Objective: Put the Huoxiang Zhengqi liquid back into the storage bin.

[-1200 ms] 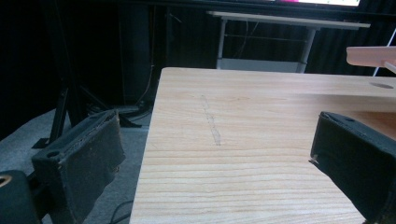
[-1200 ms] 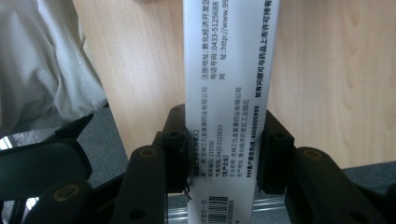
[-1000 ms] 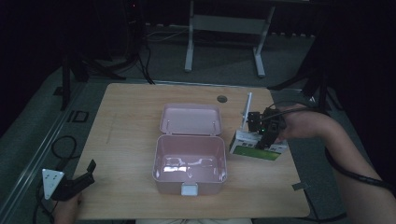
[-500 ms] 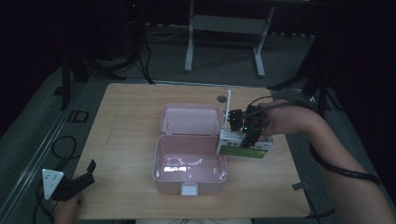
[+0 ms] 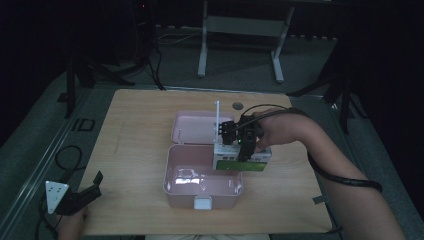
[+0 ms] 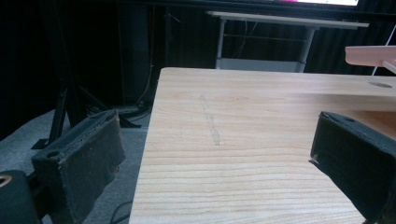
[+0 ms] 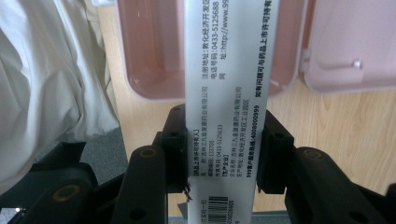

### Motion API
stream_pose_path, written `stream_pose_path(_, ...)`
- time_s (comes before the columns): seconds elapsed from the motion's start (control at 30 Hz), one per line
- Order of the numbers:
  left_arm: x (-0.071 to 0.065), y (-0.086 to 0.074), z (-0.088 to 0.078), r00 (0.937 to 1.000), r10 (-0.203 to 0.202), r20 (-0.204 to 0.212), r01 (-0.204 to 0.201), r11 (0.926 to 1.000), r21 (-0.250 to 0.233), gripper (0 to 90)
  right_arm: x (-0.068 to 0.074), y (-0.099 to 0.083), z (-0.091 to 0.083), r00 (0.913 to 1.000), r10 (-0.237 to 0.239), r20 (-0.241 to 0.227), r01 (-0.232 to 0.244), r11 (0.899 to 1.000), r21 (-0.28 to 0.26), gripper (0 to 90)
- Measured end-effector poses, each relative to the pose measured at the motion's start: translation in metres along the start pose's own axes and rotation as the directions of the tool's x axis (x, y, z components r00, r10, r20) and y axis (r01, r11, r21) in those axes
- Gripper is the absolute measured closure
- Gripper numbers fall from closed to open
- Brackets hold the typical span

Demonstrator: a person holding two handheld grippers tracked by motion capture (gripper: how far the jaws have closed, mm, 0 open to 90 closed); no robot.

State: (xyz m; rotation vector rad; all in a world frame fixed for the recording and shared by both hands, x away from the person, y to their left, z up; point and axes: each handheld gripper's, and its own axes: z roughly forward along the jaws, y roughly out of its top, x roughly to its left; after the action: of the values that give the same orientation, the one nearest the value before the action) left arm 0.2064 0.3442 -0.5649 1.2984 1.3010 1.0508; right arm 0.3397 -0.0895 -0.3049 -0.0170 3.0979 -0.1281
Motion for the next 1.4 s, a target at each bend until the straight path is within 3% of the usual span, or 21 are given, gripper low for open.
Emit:
stream_pose_path(0.63, 0.0, 0.0, 0.0, 1.0, -0.003, 0.004, 0.003, 1.0, -0.001, 2.6, 0.018, 0.059, 0.014, 0.9924, -0.114, -0.046, 0.111, 0.992, -0.062, 61.8)
stream_pose_path(0.9, 0.001, 0.0, 0.0, 1.0, -0.004, 0.007, 0.004, 1.0, 0.0, 2.6, 0.012, 0.069, 0.043, 0.9935, -0.099, -0.056, 0.098, 0.995, -0.024, 61.8)
stream_pose_path(0.93, 0.0, 0.0, 0.0, 1.0, -0.004, 0.007, 0.004, 1.0, 0.001, 2.6, 0.01, 0.069, 0.053, 0.9935, -0.092, -0.067, 0.091, 0.996, -0.014, 61.9)
stream_pose_path(1.4, 0.0, 0.0, 0.0, 1.0, -0.004, 0.007, 0.004, 1.0, -0.001, 2.6, 0.007, 0.071, 0.098, 0.9906, -0.086, -0.107, 0.086, 0.996, -0.007, 61.8)
